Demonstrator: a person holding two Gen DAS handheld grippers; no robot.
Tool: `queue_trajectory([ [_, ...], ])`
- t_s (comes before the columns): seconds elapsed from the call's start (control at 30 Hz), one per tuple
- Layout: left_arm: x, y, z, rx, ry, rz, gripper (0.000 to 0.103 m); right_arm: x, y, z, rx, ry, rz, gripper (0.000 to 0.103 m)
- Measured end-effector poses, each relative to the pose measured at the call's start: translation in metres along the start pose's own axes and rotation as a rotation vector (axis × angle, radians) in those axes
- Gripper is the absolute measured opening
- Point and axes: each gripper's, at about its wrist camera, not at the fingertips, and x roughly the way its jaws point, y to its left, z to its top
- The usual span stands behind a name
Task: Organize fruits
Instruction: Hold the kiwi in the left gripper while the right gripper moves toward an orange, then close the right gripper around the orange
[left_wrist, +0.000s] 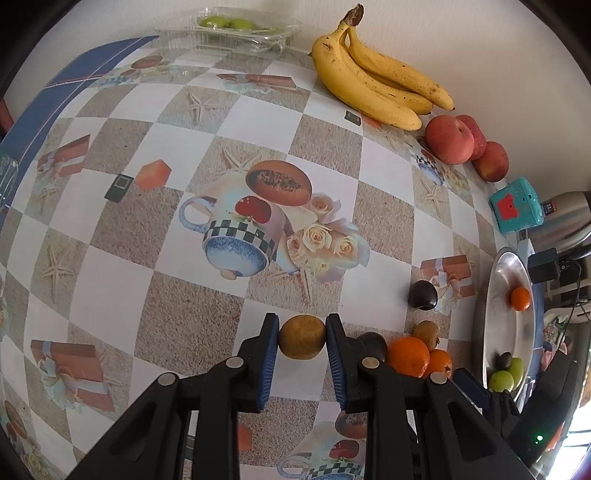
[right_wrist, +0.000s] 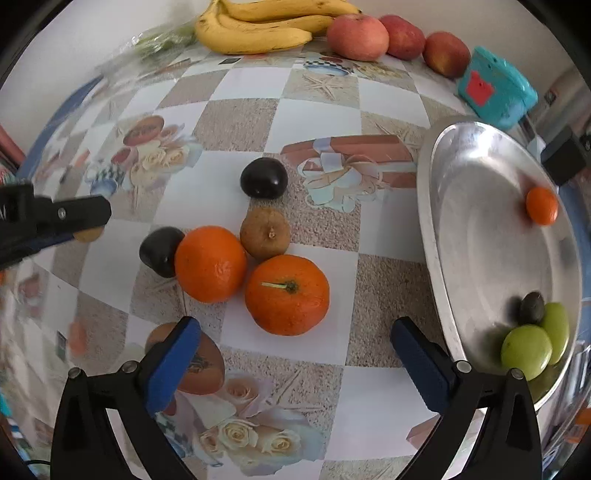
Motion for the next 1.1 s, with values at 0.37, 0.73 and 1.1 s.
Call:
queue_trajectory([
  [0.37, 0.003, 0.001, 0.0, -0.001, 0.013, 0.001, 0.028, -0.003, -0.002, -0.011, -0.018, 0.026, 0.008, 0.103],
  [0.73, 0.004, 0.001, 0.0, -0.004, 0.018, 0.005, 0.028, -0.006, -0.002, -0.019, 0.007, -0.01, 0.024, 0.103],
  [1.1, 0.006, 0.0, -0.001, 0.003, 0.018, 0.018, 0.028, -0.022, -0.007, -0.017, 0.03, -0.046, 0.028, 0.052],
])
